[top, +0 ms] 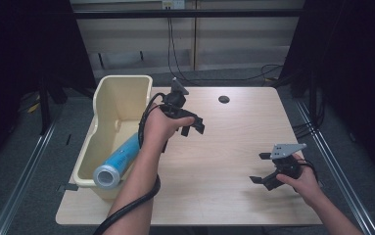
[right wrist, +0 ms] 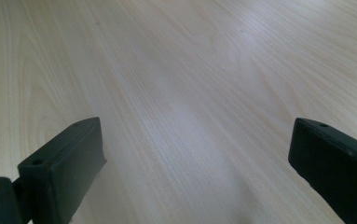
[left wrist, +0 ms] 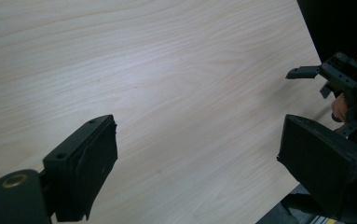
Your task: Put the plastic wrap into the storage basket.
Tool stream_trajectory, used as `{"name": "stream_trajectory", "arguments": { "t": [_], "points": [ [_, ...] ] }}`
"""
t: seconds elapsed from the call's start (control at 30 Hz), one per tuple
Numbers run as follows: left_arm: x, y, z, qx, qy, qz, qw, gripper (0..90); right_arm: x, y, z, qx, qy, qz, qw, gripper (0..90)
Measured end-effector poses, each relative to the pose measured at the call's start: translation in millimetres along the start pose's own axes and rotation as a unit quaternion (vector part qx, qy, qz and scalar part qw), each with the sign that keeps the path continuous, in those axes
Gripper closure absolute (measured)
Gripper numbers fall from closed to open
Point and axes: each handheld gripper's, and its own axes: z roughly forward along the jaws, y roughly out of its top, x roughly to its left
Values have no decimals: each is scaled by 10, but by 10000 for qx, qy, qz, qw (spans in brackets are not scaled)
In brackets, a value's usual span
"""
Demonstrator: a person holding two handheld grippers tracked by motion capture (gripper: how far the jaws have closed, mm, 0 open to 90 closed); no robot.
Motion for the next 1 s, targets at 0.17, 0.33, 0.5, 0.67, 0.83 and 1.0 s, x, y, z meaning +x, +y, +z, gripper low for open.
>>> {"name": "stream_trajectory", "arguments": {
  "t": [0.17, 0.33, 0.5, 0.67, 0.83, 1.0],
  "points": [
    [-31, -23, 99, -3, -77, 55, 10000, 111, -4, -3, 6, -18, -19, -23, 10000, 31],
    [-47, -71, 206, -5, -106, 113, 9999, 111, -3, -1, 7, -23, -19, -28, 10000, 31],
    [-62, -138, 350, 59, -203, 230, 9995, 109, -4, 0, 7, -25, -28, -32, 10000, 31],
    [-80, -183, 460, 40, -286, 250, 9993, 110, -7, -1, 5, -29, -40, -37, 10000, 31],
    [-74, -229, 532, 27, -290, 316, 9991, 103, -11, -5, 6, -22, -45, -26, 10000, 31],
    [-80, -299, 598, 42, -165, 431, 9989, 92, -21, -7, 19, 1, -14, 15, 10000, 29]
  ]
}}
